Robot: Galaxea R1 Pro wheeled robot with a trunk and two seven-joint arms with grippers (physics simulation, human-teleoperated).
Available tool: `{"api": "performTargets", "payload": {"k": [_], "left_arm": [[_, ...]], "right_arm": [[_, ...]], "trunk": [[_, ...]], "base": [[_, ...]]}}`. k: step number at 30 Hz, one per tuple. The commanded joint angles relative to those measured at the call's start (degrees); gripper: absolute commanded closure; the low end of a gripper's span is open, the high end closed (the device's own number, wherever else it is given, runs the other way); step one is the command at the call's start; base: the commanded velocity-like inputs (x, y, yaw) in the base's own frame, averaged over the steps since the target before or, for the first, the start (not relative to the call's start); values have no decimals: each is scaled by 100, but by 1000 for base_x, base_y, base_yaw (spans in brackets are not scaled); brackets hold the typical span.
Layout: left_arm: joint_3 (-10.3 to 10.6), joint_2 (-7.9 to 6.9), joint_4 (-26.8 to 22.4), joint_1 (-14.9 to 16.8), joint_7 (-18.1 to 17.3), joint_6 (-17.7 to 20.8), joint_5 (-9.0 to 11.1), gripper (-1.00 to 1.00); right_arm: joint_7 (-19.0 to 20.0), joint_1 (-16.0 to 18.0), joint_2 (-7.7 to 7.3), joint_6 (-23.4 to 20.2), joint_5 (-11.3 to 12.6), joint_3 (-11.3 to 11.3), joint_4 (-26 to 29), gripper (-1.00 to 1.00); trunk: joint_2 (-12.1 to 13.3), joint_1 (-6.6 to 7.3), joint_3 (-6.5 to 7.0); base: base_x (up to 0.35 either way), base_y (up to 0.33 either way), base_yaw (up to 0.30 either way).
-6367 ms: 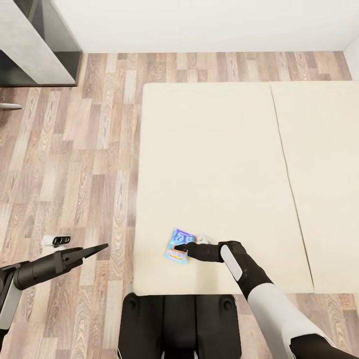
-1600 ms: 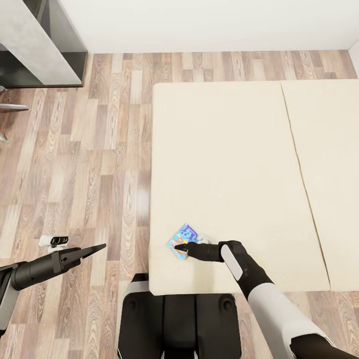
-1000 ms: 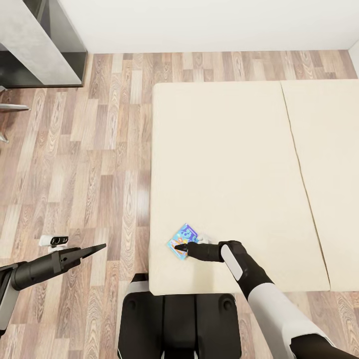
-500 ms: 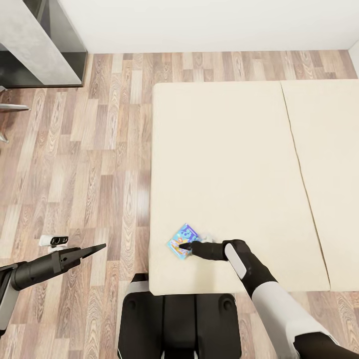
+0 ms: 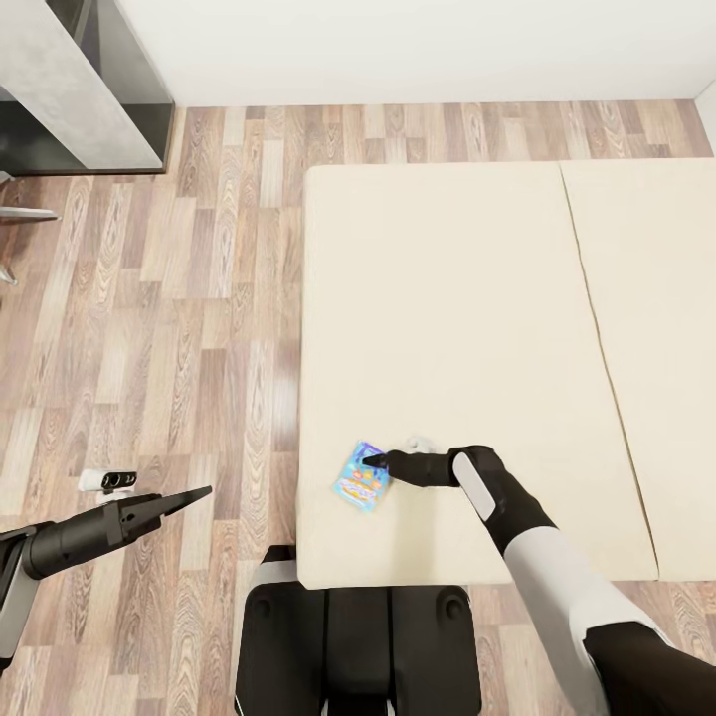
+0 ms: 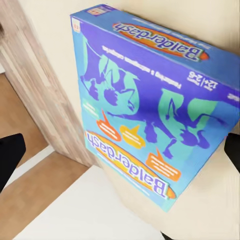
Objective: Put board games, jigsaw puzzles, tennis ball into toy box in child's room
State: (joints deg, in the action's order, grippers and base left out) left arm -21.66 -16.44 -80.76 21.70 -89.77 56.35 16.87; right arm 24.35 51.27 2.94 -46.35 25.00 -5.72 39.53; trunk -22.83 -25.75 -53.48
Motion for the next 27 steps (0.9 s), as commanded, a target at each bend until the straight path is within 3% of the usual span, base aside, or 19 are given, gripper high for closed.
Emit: {"api": "performTargets", "payload": {"k": [1,8,14,27], "left_arm": [[1,-1,-1,1,-23,61,-6,-100],[3,0,-1,1,-23,62,7,-100],[2,0,-1,1,-23,61,9,-100],[4,0,-1,1,-23,61,-11,-100]], "right_arm": [[16,3,8,-17,-16,1,3,-100],[17,-1,72,63,-40,-19,-4,-100],[31,-9,75,422,-44,-54,-6,-100],[72,-31,40,564,-65,-80,-6,-100]], "trunk": [[-9,-3,-6],[-9,-3,-6],[-9,-3,-6],[-9,-3,-6]], "base": [[0,0,0],[0,0,0],[0,0,0],[0,0,0]]}}
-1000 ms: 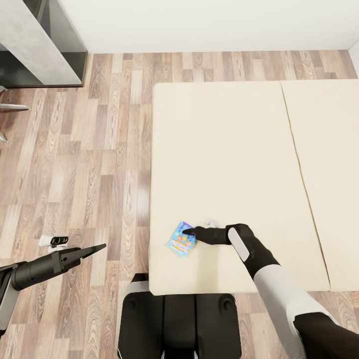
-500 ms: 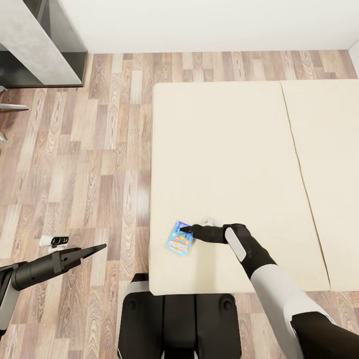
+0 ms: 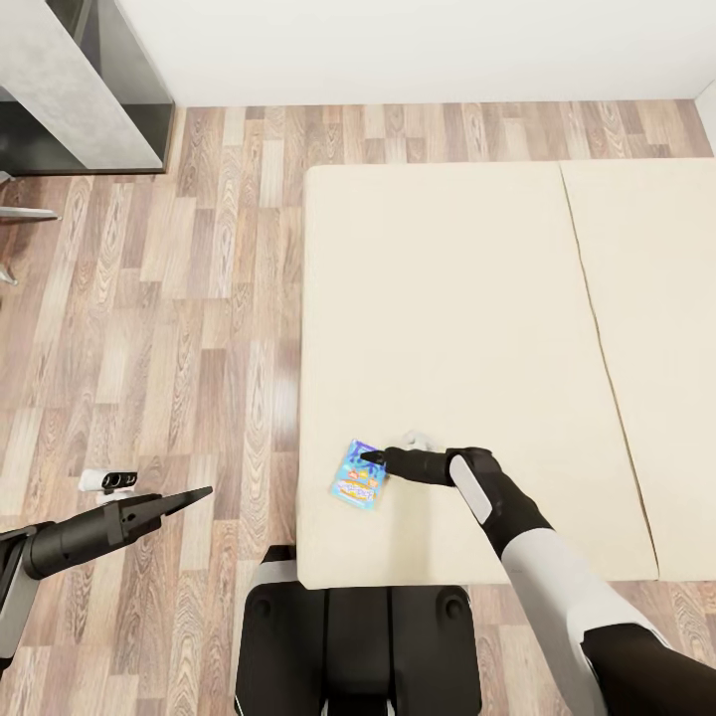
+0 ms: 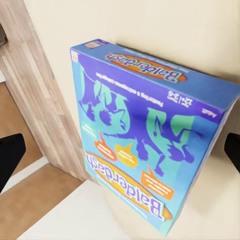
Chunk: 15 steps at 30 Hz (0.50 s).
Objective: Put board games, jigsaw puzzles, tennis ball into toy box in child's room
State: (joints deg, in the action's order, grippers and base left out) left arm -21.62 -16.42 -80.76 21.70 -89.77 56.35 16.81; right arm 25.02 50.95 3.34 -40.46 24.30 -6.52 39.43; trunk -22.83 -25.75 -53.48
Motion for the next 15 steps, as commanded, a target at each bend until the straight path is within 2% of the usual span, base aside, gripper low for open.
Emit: {"api": "performTargets", "payload": {"k": [1,15], "left_arm": [[0,-1,-1,1,-23,61,-10,-100],[-7,-7,-1,1,-23,61,-22,-100]], "right_arm": [[6,-14,3,-21,2,1,4,-100],[37,-50,5,-22,15,-4,6,-100]], "trunk": [[-9,-3,-6],[-9,-3,-6]], "base": [[0,0,0],[0,0,0]]}}
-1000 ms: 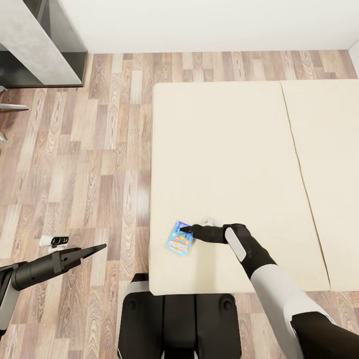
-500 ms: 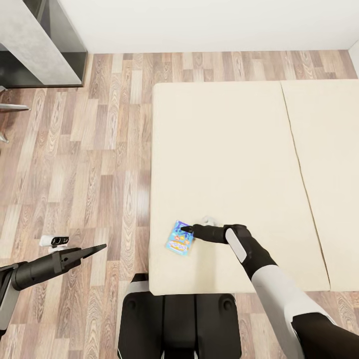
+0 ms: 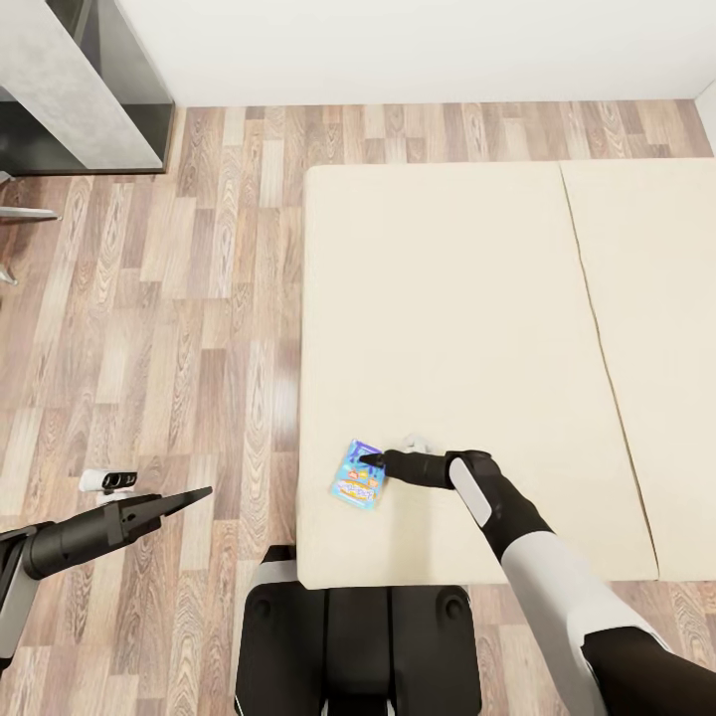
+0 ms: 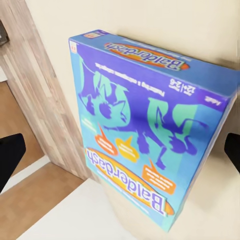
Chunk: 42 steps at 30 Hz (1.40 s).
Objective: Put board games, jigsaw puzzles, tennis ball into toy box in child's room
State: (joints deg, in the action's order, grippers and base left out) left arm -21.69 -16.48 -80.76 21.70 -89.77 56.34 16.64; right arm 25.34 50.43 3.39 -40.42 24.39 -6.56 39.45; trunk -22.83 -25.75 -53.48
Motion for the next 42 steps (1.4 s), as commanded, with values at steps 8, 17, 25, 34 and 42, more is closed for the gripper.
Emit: {"api": "performTargets", "payload": {"k": [8,17,25,34,42], "left_arm": [[-2,-5,-1,1,-23,61,-3,-100],[-2,-5,-1,1,-23,61,5,-100],[-2,-5,-1,1,-23,61,6,-100],[-3,-5,-1,1,-23,61,1,-100],[-6,-5,-1,1,-23,61,5,-100]], "right_arm": [[14,10,-3,-20,13,6,19,-100],[15,11,3,-18,13,6,19,-100],[15,11,10,-19,13,-1,19,-100],[15,11,12,-18,13,-3,25,-100],[15,11,12,-20,13,-3,34,-100]], "trunk": [[-9,-3,-28],[-9,-3,-106],[-9,-3,-127],[-9,-3,-128],[-9,-3,-128]], "base": [[0,0,0],[0,0,0],[0,0,0],[0,4,0],[0,46,0]]}}
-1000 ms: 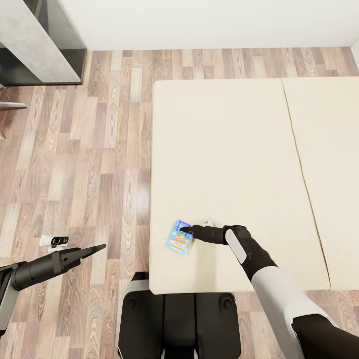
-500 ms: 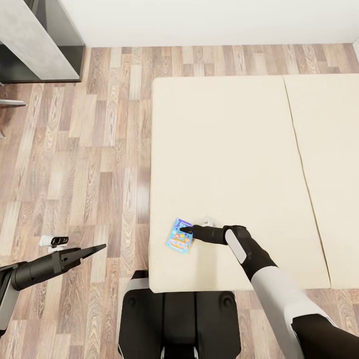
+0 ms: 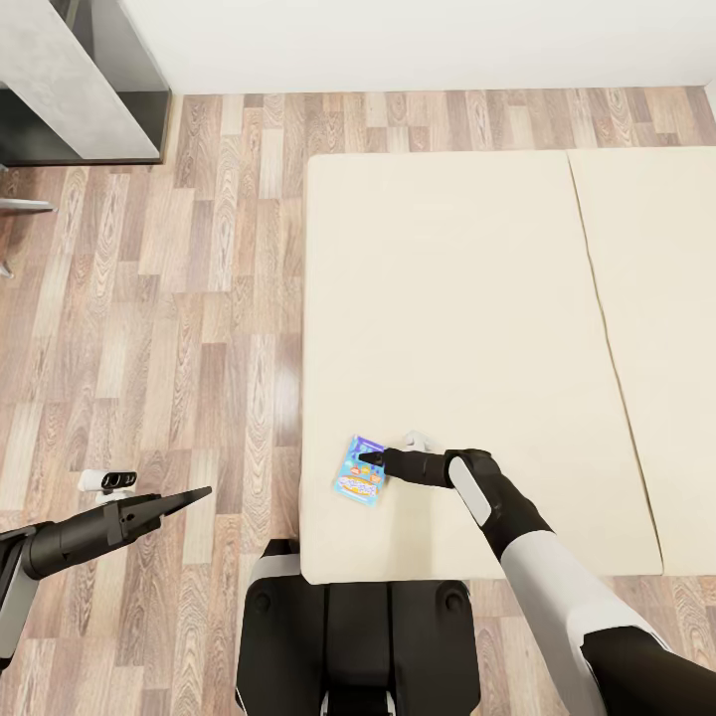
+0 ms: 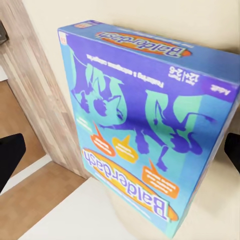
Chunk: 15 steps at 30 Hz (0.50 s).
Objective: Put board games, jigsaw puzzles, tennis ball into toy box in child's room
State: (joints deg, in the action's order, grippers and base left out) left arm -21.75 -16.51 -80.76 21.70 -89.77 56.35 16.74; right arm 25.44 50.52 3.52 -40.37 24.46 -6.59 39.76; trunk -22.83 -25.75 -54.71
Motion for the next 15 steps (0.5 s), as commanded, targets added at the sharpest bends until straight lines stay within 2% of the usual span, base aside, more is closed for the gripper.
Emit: {"api": "performTargets", "payload": {"k": [1,15], "left_arm": [[-2,-1,-1,1,-23,61,-5,-100],[3,4,-1,0,-23,61,-11,-100]], "right_arm": [[4,2,-2,-25,6,0,4,-100],[4,2,-7,-25,6,8,26,-100]], "trunk": [[-9,-3,-6],[-9,-3,-6]], "base": [[0,4,0],[0,0,0]]}}
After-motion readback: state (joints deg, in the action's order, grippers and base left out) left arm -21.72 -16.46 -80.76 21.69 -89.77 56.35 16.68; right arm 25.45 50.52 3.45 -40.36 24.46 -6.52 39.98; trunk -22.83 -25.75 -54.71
